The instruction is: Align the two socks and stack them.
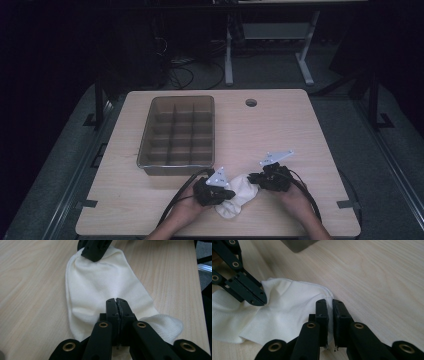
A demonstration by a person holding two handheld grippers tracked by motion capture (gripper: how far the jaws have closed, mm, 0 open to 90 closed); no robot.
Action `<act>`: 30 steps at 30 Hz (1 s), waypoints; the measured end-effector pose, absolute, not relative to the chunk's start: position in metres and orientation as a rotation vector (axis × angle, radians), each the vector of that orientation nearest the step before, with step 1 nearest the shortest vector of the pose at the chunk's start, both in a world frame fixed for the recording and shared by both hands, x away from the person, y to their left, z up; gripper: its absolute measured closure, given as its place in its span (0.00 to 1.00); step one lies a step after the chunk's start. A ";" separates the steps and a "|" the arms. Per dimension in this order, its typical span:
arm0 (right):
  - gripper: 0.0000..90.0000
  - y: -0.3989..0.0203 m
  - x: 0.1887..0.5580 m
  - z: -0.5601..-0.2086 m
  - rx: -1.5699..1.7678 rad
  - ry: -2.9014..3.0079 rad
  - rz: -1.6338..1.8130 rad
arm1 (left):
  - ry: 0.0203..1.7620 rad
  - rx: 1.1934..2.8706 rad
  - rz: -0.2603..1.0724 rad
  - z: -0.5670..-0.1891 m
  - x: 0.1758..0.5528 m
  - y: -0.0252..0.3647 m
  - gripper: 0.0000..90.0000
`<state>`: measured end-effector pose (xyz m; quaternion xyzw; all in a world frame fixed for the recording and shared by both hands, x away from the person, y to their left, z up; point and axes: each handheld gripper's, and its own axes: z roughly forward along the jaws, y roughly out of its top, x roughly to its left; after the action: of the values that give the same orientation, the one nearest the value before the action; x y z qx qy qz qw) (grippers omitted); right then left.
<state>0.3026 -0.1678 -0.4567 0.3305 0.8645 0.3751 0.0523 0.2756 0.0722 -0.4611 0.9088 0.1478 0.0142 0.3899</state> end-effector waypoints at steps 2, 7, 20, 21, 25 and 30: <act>0.93 -0.168 0.302 -0.456 1.000 2.628 1.136 | 0.376 2.276 0.052 -0.452 0.275 0.076 0.99; 0.93 -0.168 0.302 -0.456 0.992 2.624 1.132 | 0.357 2.249 0.101 -0.433 0.279 0.079 0.99; 0.93 -0.168 0.303 -0.456 0.987 2.625 1.109 | 0.311 2.188 0.094 -0.413 0.269 0.078 0.93; 0.93 -0.168 0.303 -0.456 0.986 2.626 1.108 | 0.309 2.194 0.094 -0.414 0.269 0.078 0.96; 0.93 -0.168 0.303 -0.456 0.986 2.626 1.112 | 0.311 2.250 0.106 -0.428 0.271 0.069 1.00; 0.93 -0.169 0.303 -0.454 0.974 2.628 1.125 | 0.337 2.330 0.095 -0.452 0.275 0.062 1.00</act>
<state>0.3026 -0.1690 -0.4539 0.3220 0.8685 0.3720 0.0608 0.2755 0.0618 -0.4524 0.9136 0.1321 0.0373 0.3827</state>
